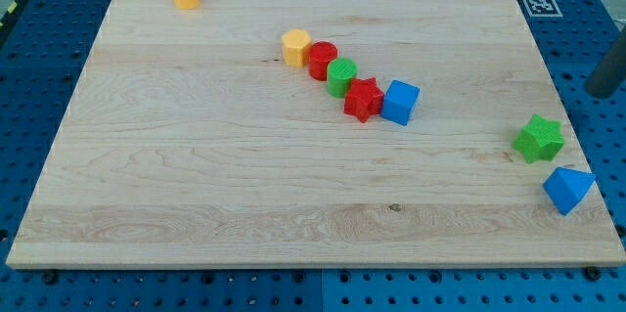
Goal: Push the green star diagonal to the blue triangle
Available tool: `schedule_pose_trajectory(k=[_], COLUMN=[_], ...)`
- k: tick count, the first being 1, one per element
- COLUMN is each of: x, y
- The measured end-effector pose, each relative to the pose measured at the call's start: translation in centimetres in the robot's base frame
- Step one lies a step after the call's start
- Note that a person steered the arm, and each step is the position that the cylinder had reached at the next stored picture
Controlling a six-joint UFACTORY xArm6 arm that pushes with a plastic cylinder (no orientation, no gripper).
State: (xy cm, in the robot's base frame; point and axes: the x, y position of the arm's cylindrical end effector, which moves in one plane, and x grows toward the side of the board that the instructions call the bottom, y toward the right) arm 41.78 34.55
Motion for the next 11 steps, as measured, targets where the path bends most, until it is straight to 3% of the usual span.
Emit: schedule_pose_trajectory(k=[2, 3, 4, 5, 6, 8, 11], x=[9.2, 10.5, 10.4, 10.7, 10.4, 3.3, 0.4], y=[-0.1, -2.4, -8.3, -9.6, -9.4, -14.8, -17.3])
